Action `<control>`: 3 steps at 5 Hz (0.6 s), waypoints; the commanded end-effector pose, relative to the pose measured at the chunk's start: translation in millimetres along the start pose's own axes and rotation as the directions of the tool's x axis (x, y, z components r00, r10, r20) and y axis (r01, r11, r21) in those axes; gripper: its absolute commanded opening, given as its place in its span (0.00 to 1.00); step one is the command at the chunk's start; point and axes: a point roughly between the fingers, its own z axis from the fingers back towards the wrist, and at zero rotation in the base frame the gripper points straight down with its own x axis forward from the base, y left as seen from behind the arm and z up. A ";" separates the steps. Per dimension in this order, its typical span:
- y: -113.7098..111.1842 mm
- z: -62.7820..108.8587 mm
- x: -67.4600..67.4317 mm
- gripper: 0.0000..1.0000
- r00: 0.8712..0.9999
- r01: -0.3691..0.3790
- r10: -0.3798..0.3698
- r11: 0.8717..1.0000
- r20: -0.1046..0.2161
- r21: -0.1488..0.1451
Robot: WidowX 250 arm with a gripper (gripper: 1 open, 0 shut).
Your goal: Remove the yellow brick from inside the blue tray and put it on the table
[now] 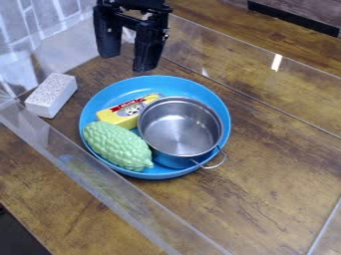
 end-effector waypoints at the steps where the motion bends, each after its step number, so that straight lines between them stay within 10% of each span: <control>1: 7.5 18.4 1.5 1.00 0.997 -0.023 0.023 1.000 0.070 -0.004; 3: 11.1 20.3 3.6 1.00 0.997 -0.025 0.026 0.999 0.076 -0.021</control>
